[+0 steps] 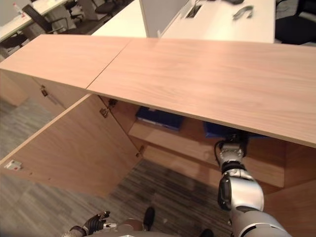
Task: Put the empty folder in the office cabinet
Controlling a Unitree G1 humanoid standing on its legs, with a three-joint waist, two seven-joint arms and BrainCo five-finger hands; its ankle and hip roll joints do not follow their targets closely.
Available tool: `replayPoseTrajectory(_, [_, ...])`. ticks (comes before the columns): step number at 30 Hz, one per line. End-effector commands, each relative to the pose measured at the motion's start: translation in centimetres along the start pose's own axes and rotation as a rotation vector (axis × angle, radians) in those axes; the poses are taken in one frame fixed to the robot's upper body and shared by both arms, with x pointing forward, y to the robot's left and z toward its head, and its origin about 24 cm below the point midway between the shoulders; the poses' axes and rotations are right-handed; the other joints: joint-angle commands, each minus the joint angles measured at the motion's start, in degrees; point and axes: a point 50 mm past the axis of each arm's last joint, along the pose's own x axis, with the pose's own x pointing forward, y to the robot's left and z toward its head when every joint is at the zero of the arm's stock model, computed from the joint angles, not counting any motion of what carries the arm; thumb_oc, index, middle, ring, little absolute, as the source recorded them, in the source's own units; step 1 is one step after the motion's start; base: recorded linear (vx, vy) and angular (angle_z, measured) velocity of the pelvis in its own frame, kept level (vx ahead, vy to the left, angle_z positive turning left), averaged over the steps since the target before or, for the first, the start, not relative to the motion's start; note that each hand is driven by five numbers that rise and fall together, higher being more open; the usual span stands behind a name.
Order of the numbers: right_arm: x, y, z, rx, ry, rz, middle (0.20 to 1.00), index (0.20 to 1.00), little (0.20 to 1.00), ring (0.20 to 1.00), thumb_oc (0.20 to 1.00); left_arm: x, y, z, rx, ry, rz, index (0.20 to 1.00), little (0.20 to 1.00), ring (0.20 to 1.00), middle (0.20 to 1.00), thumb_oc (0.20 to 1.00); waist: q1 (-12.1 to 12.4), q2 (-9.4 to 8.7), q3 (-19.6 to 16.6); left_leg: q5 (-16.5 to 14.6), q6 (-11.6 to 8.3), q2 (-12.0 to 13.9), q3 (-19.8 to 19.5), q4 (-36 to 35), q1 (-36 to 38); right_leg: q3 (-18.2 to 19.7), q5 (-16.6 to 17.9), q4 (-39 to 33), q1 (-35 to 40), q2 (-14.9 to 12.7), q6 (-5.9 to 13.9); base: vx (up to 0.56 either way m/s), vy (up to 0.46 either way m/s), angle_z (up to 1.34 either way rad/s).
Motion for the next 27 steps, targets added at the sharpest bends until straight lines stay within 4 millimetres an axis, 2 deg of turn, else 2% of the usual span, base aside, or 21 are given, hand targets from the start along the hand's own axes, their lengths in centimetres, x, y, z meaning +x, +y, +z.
replayPoseTrajectory(1, [-0.1,5.4,2.9,0.091,-0.085,0.126,0.200,0.200,0.200,0.200,0.200,0.2,2.2,2.4,0.069,-0.068,0.007,1.000,1.000,1.000,1.000,1.000,1.97,-2.30,3.24,-3.91,-0.05,-0.60,3.48,0.70,-0.29,2.96,-8.05,5.95,-0.68,-2.18,2.99,-0.12,0.033,0.12])
replayPoseTrajectory(3, [-0.2,6.9,4.4,0.090,-0.122,0.157,0.200,0.200,0.200,0.200,0.200,0.1,2.5,3.1,0.069,-0.097,0.008,1.000,1.000,1.000,1.000,1.000,2.27,-1.39,4.03,-3.45,-0.07,-0.62,3.30,0.87,-1.50,2.75,-8.19,7.02,-2.14,-2.74,3.08,-0.08,0.025,0.13])
replayPoseTrajectory(6, [-0.9,10.4,7.1,0.112,-0.177,0.229,0.200,0.200,0.200,0.200,0.200,-0.1,2.9,4.0,0.074,-0.135,0.010,1.000,1.000,1.000,1.000,1.000,2.67,0.37,5.90,-3.87,0.00,-0.49,3.52,3.25,-4.92,3.44,-9.55,11.29,-6.45,-4.21,3.10,-0.09,0.021,0.06])
replayPoseTrajectory(7, [-1.6,12.5,9.1,0.151,-0.225,0.274,0.200,0.200,0.200,0.200,0.200,-0.2,3.1,4.7,0.096,-0.163,0.006,1.000,1.000,1.000,1.000,1.000,2.91,1.48,7.02,-4.33,-0.04,-0.49,3.96,5.97,-8.17,4.18,-10.25,14.44,-9.88,-5.52,3.16,-0.12,0.028,-0.08])
replayPoseTrajectory(9, [-2.1,13.6,11.2,0.193,-0.275,0.287,0.200,0.200,0.200,0.200,0.200,-0.3,3.3,5.3,0.101,-0.186,0.007,1.000,1.000,1.000,1.000,1.000,3.13,2.14,7.35,-4.95,-0.19,-0.74,4.15,8.60,-11.32,4.33,-11.12,17.99,-13.16,-6.52,3.18,-0.08,0.022,-0.02])
replayPoseTrajectory(12, [-2.7,14.5,13.2,0.233,-0.323,0.287,0.200,0.200,0.200,0.200,0.200,-0.3,3.8,6.0,0.097,-0.209,0.020,1.000,1.000,1.000,1.000,1.000,2.79,2.65,7.50,-6.03,-0.19,-0.90,3.90,11.13,-14.51,5.15,-12.58,22.30,-17.31,-7.55,3.36,-0.03,0.009,0.18])
replayPoseTrajectory(19, [-2.8,14.1,14.5,0.353,-0.352,0.224,0.200,0.200,0.200,0.200,0.200,-0.2,3.7,7.1,0.128,-0.232,0.011,1.000,1.000,1.000,1.000,1.000,2.38,4.12,8.36,-6.51,-0.33,-0.90,3.45,12.13,-16.98,5.93,-14.29,26.57,-21.79,-8.37,3.52,-0.01,-0.005,0.02])
replayPoseTrajectory(21, [-2.7,13.8,14.1,0.358,-0.341,0.203,0.200,0.200,0.200,0.200,0.200,0.0,3.7,7.5,0.143,-0.241,0.009,1.000,1.000,1.000,1.000,1.000,2.24,4.56,8.99,-7.36,-0.40,-1.30,3.51,14.85,-19.28,6.25,-15.40,29.56,-24.32,-8.82,3.31,-0.02,-0.059,0.10])
replayPoseTrajectory(22, [-2.5,13.7,13.5,0.348,-0.329,0.193,0.200,0.200,0.200,0.200,0.200,0.0,4.2,7.8,0.151,-0.243,0.030,1.000,1.000,1.000,1.000,1.000,1.97,4.45,9.37,-9.63,-0.45,-1.58,2.79,18.47,-21.66,7.42,-18.17,33.36,-26.67,-8.99,3.60,0.02,-0.072,0.15])
replayPoseTrajectory(27, [-2.6,14.0,13.0,0.342,-0.317,0.201,0.200,0.200,0.200,0.200,0.200,-0.1,4.8,8.0,0.166,-0.243,0.053,1.000,1.000,1.000,1.000,1.000,1.71,3.78,9.63,-11.69,-0.38,-1.51,2.13,24.32,-26.63,8.11,-20.67,38.81,-30.98,-9.88,3.39,0.00,-0.043,0.09])
